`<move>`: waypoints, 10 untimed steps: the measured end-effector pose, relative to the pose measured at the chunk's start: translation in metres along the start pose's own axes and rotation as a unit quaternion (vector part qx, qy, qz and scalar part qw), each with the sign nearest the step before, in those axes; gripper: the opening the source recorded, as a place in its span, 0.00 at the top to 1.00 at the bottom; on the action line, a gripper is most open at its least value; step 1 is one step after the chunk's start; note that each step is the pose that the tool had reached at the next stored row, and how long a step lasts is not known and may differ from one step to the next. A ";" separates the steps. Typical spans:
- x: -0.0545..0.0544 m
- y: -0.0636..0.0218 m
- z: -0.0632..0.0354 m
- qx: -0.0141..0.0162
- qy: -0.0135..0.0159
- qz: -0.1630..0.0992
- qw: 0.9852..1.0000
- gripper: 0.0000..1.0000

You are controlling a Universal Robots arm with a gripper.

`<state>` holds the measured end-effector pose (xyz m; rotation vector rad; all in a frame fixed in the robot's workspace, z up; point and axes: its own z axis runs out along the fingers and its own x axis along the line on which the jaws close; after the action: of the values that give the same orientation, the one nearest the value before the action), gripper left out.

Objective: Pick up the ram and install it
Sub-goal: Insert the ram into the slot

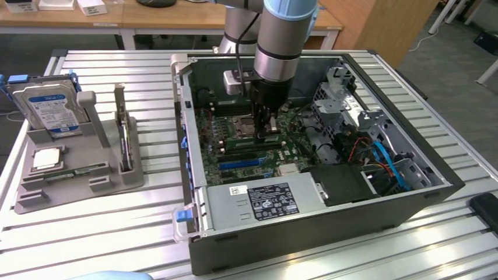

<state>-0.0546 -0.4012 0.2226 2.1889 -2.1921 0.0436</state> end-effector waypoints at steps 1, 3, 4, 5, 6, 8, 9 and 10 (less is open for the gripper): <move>0.000 0.0000 0.0001 0.000 0.000 0.000 1.000 0.87; 0.000 0.0000 0.0002 0.000 0.000 0.000 1.000 0.87; 0.000 0.0000 0.0002 0.000 0.000 0.000 1.000 0.87; 0.000 0.0000 0.0003 0.000 0.000 0.000 1.000 0.87; 0.000 0.0000 0.0003 0.000 0.000 0.000 1.000 0.87; 0.000 0.0000 0.0004 0.000 0.000 0.000 1.000 0.87; 0.000 0.0000 0.0004 0.000 0.000 0.000 1.000 0.87; 0.000 0.0000 0.0005 0.000 0.000 0.000 1.000 0.87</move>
<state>-0.0546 -0.4011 0.2221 2.1885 -2.1918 0.0446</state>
